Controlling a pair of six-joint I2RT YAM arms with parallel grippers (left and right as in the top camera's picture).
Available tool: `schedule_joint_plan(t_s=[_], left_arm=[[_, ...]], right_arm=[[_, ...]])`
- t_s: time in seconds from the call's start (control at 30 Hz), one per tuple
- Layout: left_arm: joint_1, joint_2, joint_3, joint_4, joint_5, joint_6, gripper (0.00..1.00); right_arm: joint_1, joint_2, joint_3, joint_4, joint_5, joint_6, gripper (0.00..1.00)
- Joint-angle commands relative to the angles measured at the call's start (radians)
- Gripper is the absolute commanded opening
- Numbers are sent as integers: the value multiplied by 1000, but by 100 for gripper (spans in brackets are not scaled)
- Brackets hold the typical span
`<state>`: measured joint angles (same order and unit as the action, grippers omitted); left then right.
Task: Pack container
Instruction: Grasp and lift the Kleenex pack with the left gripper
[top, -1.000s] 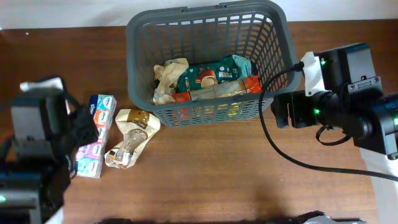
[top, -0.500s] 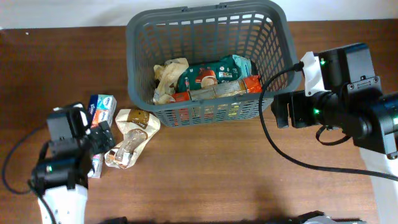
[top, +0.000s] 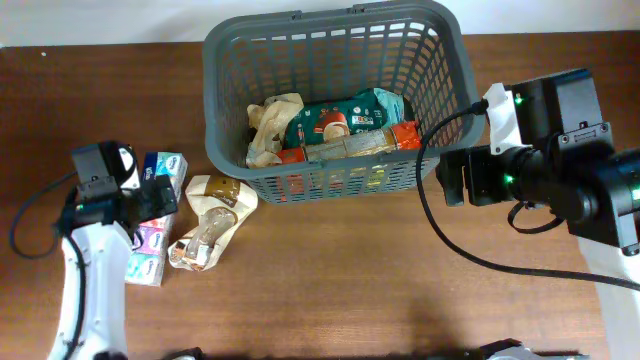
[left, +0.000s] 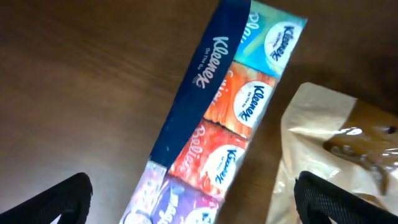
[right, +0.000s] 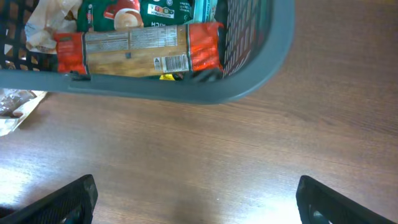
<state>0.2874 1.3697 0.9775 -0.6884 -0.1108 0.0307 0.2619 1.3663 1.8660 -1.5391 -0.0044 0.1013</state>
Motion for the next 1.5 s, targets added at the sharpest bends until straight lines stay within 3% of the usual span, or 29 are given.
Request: schedule_joint_plan(t_s=[0.0, 0.5, 0.9, 1.0, 1.13, 1.47], left_arm=[[4, 70, -6, 32, 14, 97, 98], [4, 310, -6, 182, 19, 133, 99], [4, 371, -6, 220, 67, 133, 100], [4, 371, -6, 225, 67, 133, 90], [4, 371, -6, 225, 67, 132, 69], [4, 371, 93, 151, 66, 132, 53]], right_arm=[[0, 5, 2, 3, 9, 1, 99], [0, 5, 2, 3, 9, 1, 99], [0, 5, 2, 3, 9, 1, 99], [0, 5, 2, 3, 9, 1, 99], [0, 5, 2, 3, 9, 1, 99], [0, 5, 2, 3, 9, 1, 99]])
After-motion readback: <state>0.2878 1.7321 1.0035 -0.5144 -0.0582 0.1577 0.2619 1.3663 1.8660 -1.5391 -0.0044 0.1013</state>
